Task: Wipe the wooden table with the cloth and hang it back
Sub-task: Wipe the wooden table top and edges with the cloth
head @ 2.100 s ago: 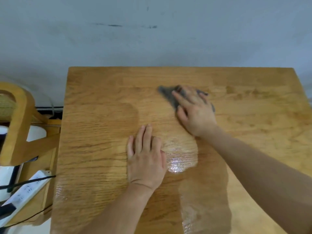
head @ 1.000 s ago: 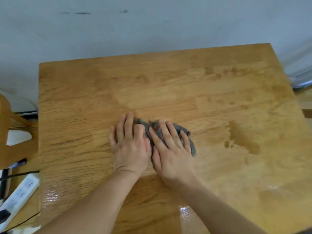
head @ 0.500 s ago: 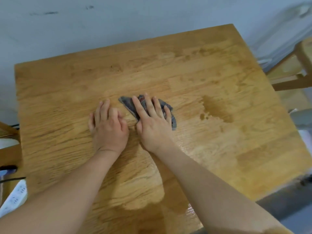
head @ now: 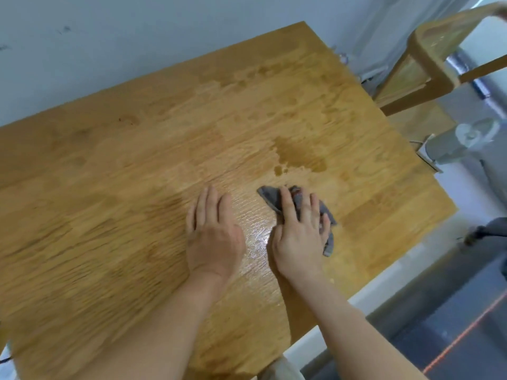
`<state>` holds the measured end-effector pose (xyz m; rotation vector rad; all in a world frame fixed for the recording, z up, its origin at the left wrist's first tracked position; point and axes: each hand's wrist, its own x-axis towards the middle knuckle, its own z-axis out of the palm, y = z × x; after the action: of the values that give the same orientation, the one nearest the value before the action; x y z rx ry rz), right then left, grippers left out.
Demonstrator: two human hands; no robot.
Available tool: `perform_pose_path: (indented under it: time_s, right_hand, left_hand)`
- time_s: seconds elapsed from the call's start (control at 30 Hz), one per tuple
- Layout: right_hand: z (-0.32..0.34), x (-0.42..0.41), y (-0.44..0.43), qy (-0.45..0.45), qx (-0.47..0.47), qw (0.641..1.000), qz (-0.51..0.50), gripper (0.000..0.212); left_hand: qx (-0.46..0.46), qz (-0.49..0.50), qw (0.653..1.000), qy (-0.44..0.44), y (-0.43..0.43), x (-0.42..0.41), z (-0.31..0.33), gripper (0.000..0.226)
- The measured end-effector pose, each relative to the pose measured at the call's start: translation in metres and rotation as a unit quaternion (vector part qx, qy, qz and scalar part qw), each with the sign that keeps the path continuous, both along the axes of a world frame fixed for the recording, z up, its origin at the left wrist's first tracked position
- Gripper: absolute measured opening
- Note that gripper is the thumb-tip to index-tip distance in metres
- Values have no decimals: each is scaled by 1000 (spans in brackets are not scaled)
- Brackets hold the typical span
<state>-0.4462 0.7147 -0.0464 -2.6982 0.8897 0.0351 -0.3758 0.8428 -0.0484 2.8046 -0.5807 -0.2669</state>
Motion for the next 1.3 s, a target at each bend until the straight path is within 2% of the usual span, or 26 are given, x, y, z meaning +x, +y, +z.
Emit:
perform_pose_path:
  time_s: [0.1,0.23,0.33,0.43,0.57,0.63,0.77,0.87,0.9,0.97,1.07,1.13,1.2,1.3]
  right_hand:
    - [2,-6,14,-14,4,993,120,54]
    - [3,-23,-41,-50,-63,990,118,42]
    - [-4,-36,-102,-75,-74,994,21,45]
    - [-5,-22,-141,-44,-71,991,-109,54]
    - [1,33,-131,-1,-21,975,-219,54]
    - [-4,55,-95,-2,-29,985,-168,52]
    - [-12,69,1,-27,-30,999,27,53]
    - [-10,46,1,-12,-34,987,156,54]
    - [-10,36,-18,-8,-50,985,167,53]
    - [-10,19,-65,-5,-69,992,108,53]
    - [-7,17,-118,16,-40,994,-100,54]
    - [-9,32,-104,1,-32,981,-192,54]
    - [-11,46,-57,-21,-39,988,-151,54]
    - [-15,57,22,-38,-53,996,54,51]
  left_hand:
    - [-6,17,1000,-9,-1,1,-3,58]
    - [0,17,1000,-16,-4,-1,-5,58]
    - [3,19,1000,-25,-4,0,-6,56]
    - [2,22,999,-28,-6,0,-7,53]
    - [10,22,999,-40,-6,2,-8,54]
    - [8,20,998,-51,-4,1,-9,54]
    - [2,19,998,-57,-5,-3,-9,55]
    - [-8,20,998,-57,-5,-2,-8,53]
    - [-11,19,998,-59,-5,-2,-8,53]
    - [-21,23,998,-59,-5,-1,-9,53]
    - [-40,24,997,-69,-4,-1,-10,54]
    - [-43,16,996,-81,-2,-1,-13,55]
    - [-31,5,997,-74,-1,-1,-13,56]
    - [-44,31,997,-46,-3,2,-8,43]
